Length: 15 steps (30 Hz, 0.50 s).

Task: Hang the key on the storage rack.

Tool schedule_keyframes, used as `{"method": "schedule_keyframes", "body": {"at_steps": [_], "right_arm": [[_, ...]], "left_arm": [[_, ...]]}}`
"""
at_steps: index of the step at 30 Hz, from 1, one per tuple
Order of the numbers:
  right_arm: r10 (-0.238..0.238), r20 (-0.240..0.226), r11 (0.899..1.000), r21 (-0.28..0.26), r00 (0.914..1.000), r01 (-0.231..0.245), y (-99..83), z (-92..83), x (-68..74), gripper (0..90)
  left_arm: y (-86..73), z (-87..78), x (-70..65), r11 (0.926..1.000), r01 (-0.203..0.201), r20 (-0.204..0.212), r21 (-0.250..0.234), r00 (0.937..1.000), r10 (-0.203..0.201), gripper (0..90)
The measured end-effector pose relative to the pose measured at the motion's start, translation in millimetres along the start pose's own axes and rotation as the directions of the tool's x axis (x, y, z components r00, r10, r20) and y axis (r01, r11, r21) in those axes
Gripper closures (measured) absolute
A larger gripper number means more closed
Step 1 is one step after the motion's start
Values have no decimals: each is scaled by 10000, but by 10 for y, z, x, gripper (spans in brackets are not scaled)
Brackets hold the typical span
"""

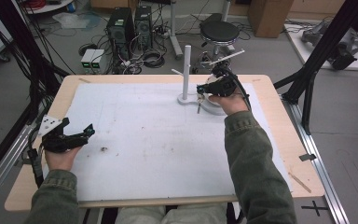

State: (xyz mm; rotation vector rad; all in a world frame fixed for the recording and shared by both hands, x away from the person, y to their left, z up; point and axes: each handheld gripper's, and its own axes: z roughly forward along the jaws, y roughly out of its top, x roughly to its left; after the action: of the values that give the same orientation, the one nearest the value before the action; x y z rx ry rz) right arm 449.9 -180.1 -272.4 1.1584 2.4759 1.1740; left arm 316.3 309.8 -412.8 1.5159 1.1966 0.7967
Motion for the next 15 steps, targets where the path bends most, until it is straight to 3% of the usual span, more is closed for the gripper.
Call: {"method": "schedule_keyframes", "body": {"at_steps": [15], "right_arm": [[-54, 121, 9997, -222, 9999, 57, 228, -129, -61, 869]], "left_arm": [[0, 1, 1, 10000, -14, 4, 21, 10000, 14, 19]]}}
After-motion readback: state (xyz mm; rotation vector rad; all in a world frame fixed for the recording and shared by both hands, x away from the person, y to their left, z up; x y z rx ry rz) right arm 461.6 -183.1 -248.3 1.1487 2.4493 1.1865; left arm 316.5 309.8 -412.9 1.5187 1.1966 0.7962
